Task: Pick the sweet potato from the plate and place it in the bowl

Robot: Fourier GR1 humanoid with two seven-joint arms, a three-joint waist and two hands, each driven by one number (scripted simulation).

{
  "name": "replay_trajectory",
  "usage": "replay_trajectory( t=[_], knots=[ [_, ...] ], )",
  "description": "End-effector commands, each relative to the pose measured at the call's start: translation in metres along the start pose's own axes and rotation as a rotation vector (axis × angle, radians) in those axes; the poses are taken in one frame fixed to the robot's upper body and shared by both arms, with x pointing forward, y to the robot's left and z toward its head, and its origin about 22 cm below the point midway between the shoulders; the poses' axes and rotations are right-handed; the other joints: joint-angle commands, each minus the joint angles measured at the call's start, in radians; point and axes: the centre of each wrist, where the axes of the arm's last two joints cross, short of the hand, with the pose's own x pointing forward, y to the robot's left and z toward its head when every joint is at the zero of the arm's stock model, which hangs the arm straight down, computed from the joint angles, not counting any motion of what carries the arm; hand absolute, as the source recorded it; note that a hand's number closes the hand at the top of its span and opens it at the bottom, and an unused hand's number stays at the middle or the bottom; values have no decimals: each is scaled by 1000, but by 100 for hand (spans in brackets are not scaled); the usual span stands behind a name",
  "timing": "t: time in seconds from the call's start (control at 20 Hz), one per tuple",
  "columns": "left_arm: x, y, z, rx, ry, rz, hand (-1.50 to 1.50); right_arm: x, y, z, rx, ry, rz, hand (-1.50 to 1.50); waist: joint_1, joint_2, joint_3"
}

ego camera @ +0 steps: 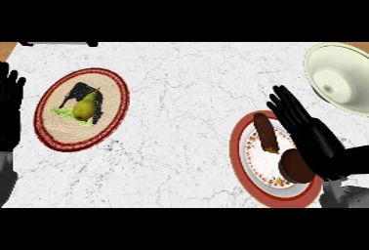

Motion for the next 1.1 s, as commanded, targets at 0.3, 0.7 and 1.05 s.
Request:
replay_trajectory(
  t=[0.3, 0.7, 1.05],
  knots=[
    [1, -15, -1, -119, -28, 23, 0, 89, 23, -28, 367, -428, 502, -150, -17, -67, 27],
    [-1, -21, 2, -157, -44, 47, 0, -16, 53, 45, 208, -635, 435, -150, 2, -21, 41],
    [17, -2, -7, -152, -67, 51, 0, 45, -3, 72, 101, -512, 784, -150, 2, -24, 40]
  ],
)
